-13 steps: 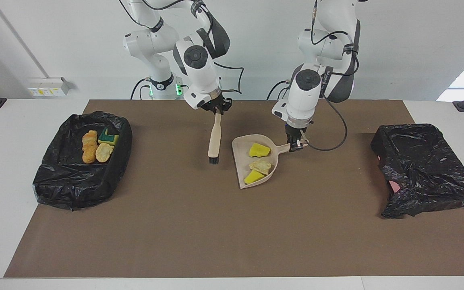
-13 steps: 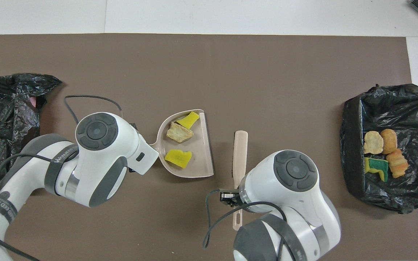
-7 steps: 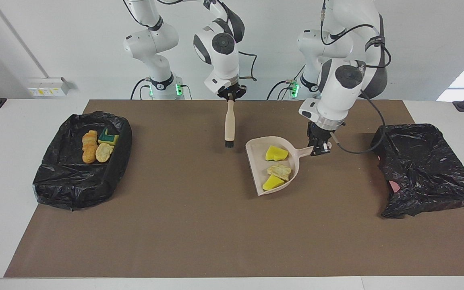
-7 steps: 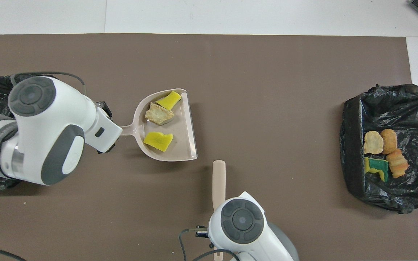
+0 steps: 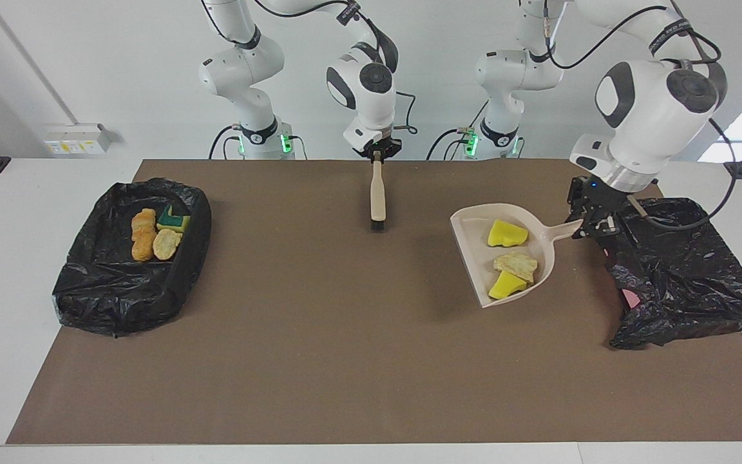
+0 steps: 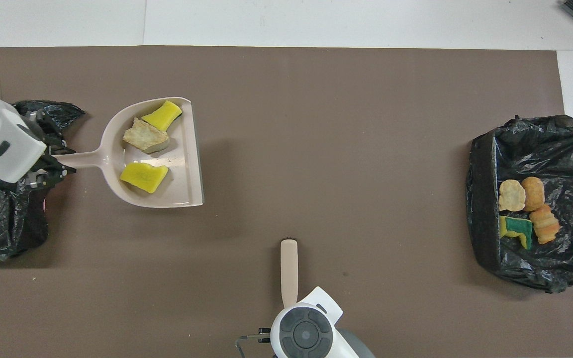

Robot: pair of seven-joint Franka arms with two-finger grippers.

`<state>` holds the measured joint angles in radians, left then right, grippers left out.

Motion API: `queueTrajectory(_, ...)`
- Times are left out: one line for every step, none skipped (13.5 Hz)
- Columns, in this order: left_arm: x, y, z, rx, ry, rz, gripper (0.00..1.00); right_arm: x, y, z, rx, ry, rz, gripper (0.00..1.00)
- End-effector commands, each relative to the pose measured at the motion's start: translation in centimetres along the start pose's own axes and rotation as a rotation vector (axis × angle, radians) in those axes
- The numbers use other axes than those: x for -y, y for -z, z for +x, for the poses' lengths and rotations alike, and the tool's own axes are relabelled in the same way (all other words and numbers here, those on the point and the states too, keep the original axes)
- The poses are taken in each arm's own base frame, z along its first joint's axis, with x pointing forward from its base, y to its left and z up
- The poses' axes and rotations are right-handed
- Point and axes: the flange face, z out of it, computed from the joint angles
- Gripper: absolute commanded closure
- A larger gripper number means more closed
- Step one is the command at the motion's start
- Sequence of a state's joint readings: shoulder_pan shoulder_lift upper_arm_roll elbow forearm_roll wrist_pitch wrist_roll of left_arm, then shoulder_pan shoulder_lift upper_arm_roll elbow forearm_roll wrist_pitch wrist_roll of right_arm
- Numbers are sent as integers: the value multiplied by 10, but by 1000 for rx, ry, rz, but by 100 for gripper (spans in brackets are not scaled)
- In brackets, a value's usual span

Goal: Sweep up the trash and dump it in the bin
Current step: 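Carry the loaded dustpan to the nearer black bag with the left gripper, then tip the dustpan over the black bag with the left gripper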

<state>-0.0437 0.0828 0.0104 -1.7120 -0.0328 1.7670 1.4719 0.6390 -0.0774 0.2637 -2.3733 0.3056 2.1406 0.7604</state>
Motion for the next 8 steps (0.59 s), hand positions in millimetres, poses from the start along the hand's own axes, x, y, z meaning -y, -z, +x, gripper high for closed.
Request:
queueTrajectory(11, 13, -68, -21, -57, -15, 100, -3, 1, 1, -36, -6, 6, 100)
queueTrajectory(12, 16, -91, -21, -71, -10, 100, -4, -3, 3, -51, -6, 18, 100)
queueTrajectory(11, 17, -116, -23, -76, -16, 100, -3, -11, 5, -61, -4, 26, 100)
queueTrajectory(10, 17, -140, -24, -94, -20, 100, -1, -17, 6, -64, 2, 27, 100)
queueTrajectory(10, 23, -165, -19, -112, -7, 100, -1, -16, 6, -64, 4, 26, 100)
queueTrajectory(8, 27, -191, -13, -120, 4, 100, -2, -18, 7, -61, 11, 20, 86)
queueTrajectory(7, 30, -216, 3, -130, 12, 100, -2, -18, 8, -59, 27, 16, 60)
queueTrajectory(7, 37, -238, 29, -131, 21, 100, -1, -17, 8, -64, 35, 12, 19)
